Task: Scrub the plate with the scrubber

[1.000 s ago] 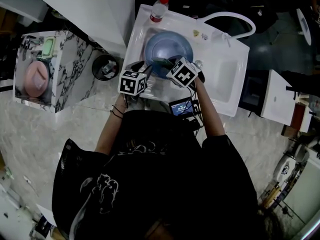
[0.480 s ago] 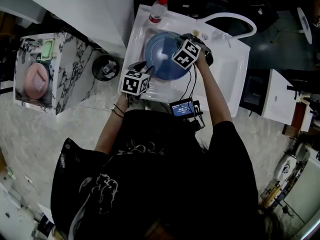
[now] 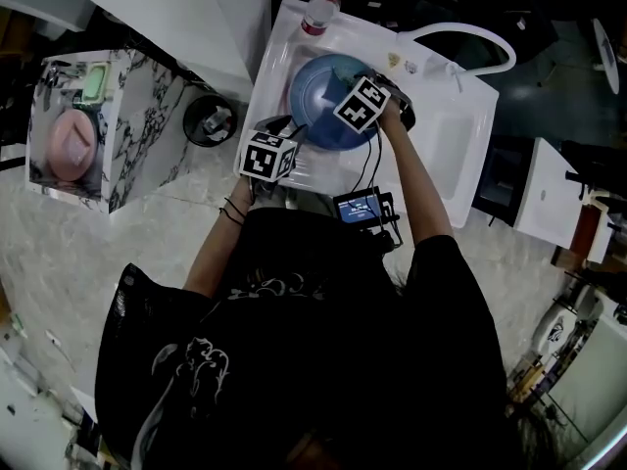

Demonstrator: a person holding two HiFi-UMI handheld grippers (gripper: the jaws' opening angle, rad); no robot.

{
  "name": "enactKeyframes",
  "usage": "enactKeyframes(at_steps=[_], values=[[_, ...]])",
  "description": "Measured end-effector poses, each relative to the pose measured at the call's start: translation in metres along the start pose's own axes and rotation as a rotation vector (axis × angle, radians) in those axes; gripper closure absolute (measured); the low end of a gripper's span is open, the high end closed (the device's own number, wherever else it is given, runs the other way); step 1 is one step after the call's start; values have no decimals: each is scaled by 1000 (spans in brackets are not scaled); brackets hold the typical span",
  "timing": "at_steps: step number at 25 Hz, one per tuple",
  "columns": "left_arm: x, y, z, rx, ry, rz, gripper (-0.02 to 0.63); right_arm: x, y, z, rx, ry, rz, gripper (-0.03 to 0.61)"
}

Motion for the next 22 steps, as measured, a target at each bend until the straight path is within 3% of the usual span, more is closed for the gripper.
enactKeyframes(at_steps=[8,17,22], values=[[1,-4,-1,17,-10,5,434,2,35,-20,-87,-3,-18,486],[-2,-5,-6,23,-29,6,434,-2,101,-55,-294,-34,-62,486],[0,-4,-9,18,-43,-16,434,-5,123,-66,-376,-45,-38,486]])
Point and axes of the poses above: the fingertips, and each gripper's own axes: z forward along the fingers, y to its left, x out of its underside, the point moved 3 cm from there along -z, backward along the fingers, and after that the axes turned 9 degrees about -y, right-handed, at the moved point
